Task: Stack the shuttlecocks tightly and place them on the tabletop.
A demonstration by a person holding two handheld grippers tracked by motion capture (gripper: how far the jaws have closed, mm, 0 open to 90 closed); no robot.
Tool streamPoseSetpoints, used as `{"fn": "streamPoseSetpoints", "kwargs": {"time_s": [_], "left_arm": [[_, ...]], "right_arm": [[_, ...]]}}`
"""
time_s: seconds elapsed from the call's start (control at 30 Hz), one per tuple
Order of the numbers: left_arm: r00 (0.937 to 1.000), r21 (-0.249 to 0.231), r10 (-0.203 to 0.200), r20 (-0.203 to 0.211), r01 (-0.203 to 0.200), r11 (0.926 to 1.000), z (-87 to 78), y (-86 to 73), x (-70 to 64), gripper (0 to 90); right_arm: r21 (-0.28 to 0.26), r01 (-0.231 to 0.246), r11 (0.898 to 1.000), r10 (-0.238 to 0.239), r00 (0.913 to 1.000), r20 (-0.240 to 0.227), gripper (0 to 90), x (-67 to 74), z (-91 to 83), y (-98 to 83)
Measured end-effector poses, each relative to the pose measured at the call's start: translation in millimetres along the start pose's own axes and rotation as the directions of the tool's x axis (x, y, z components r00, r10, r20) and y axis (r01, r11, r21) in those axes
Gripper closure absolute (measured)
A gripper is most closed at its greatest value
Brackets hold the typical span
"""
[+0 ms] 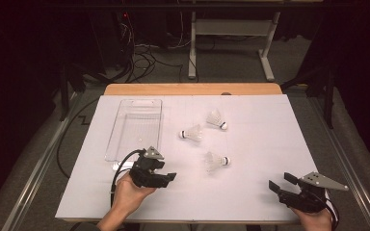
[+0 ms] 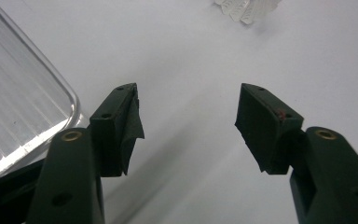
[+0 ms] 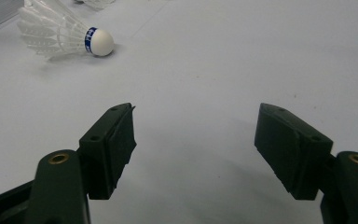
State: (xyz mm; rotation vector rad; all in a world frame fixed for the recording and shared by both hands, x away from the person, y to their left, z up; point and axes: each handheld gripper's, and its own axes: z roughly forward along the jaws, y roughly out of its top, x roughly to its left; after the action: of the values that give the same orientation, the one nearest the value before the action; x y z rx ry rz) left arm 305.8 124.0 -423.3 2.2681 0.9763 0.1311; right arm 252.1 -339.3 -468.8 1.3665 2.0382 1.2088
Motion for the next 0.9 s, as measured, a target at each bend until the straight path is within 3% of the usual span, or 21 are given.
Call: {"fn": "streamPoseSetpoints", "kwargs": {"time_s": [0.6, 0.9], "left_arm": [[0.9998, -0.016, -0.013, -0.011, 0.013, 0.9998, -11.0, -13.8, 3.0, 38.7], [0.999, -0.03, -0.039, -0.02, 0.038, 0.9988, -15.7, -24.6, 7.5, 38.3]], "right_arm": [[-0.001, -0.001, 1.0, 0.001, 1.0, 0.002, 29.2, -0.2, -0.2, -0.1], [-0.002, -0.001, 1.0, 0.001, 1.0, 0.002, 29.2, -0.5, -0.3, -0.1]]}}
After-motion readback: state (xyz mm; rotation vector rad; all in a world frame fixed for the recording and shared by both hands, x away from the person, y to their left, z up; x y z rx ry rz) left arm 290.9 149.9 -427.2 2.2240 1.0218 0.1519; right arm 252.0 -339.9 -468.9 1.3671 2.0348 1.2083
